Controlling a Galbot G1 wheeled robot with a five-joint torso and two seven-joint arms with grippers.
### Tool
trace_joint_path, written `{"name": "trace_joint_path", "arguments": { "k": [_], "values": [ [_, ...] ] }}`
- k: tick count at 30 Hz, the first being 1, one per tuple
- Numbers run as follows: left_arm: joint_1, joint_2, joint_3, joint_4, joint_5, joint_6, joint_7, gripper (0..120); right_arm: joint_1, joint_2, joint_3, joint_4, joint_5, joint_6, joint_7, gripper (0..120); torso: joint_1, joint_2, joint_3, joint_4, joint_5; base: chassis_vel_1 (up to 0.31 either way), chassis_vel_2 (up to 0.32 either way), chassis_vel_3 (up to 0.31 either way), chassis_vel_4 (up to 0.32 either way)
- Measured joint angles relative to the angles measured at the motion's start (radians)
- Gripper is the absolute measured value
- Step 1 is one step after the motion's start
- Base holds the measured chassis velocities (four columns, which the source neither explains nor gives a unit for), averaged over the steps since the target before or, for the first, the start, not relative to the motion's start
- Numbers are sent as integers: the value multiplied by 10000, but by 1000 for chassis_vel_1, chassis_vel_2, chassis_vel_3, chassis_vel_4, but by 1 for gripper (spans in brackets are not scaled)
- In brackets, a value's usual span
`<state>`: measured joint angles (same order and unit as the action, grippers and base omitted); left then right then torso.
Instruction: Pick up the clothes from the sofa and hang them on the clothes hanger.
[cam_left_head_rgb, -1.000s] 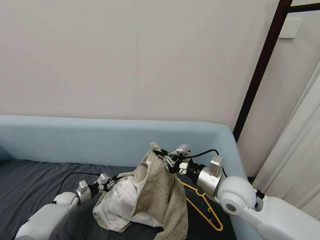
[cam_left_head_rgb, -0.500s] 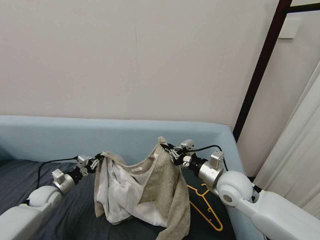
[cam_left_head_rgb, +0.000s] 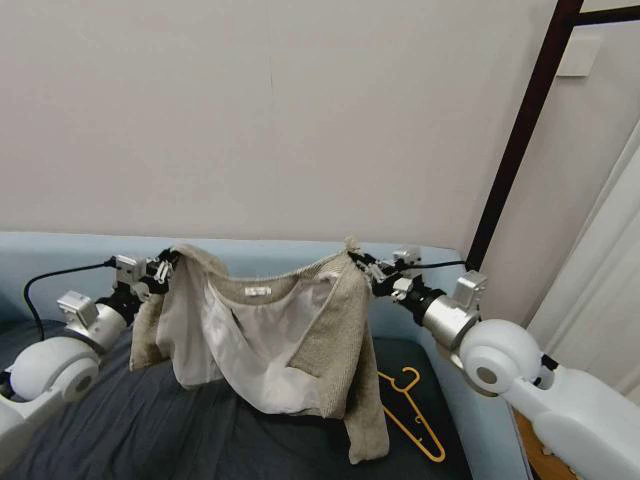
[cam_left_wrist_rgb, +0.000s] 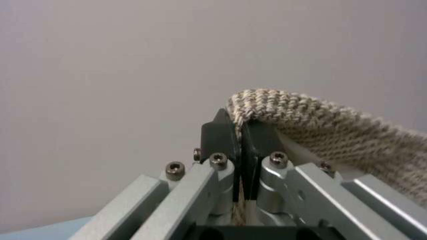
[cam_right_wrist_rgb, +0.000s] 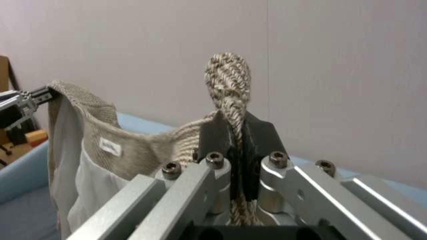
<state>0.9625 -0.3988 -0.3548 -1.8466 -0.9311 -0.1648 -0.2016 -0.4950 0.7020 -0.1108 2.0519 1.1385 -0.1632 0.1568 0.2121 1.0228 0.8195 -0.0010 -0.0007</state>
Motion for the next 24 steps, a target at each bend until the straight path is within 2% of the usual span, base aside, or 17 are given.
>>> {"name": "trace_joint_path", "arguments": {
  "k": [2, 4, 7, 9, 10, 11, 12, 16, 17, 21, 24],
  "values": [
    [518, -138, -595, -423, 174, 450, -819, 0, -125, -148, 35, 244, 47, -8, 9, 0, -1, 0, 0, 1, 0, 0, 0, 0, 0],
    [736, -213, -767, -525, 263, 519, -961, 0, -204, -185, 19, 285, 1, -6, -5, 0, 0, 0, 0, -1, 1, 0, 0, 0, 0],
    [1949, -662, -1555, -949, 659, 685, -1291, 0, -626, -265, -158, 406, -311, 32, -145, 0, 0, 0, 0, -7, 1, 0, 0, 0, 0],
    [2290, -799, -1699, -1054, 780, 704, -1313, 0, -772, -264, -250, 407, -443, 63, -191, 0, -1, 0, -1, -7, 0, 0, 0, 0, 0],
    [3758, -1511, -2121, -1473, 1603, 742, -1373, 0, -1285, -72, -705, 216, -1036, 191, -348, 0, -1, 0, -1, 1, -6, 0, 0, 0, 0],
    [4422, -1991, -2238, -1624, 2129, 749, -1388, 0, -1610, 155, -955, 8, -1416, 231, -411, 0, -1, 0, 0, 3, 0, 0, 0, 0, 0],
    [4422, -1991, -2238, -1624, 2129, 749, -1388, 0, -1610, 155, -955, 8, -1416, 231, -411, 0, -1, 0, 0, 3, 0, 0, 0, 0, 0],
    [5845, -3320, -2204, -1742, 3303, 814, -1455, 0, -2452, 587, -1326, -510, -2419, 424, -632, 0, -2, 0, 0, 0, -2, 0, 0, 0, 0],
    [5845, -3320, -2204, -1742, 3303, 814, -1455, 0, -2452, 587, -1326, -510, -2419, 424, -632, 0, -2, 0, 0, 0, -2, 0, 0, 0, 0],
    [6018, -4244, -1708, -1561, 3702, 1078, -1581, 0, -3033, 969, -1463, -1482, -3151, 652, -763, 0, -2, 1, 0, -3, 2, 0, 0, 0, 0],
    [5776, -4532, -1338, -1320, 3726, 1202, -1625, 0, -3118, 1174, -1514, -2064, -3298, 722, -804, 0, -2, 1, 0, -4, 1, 0, 0, 0, 0]
  ]
}}
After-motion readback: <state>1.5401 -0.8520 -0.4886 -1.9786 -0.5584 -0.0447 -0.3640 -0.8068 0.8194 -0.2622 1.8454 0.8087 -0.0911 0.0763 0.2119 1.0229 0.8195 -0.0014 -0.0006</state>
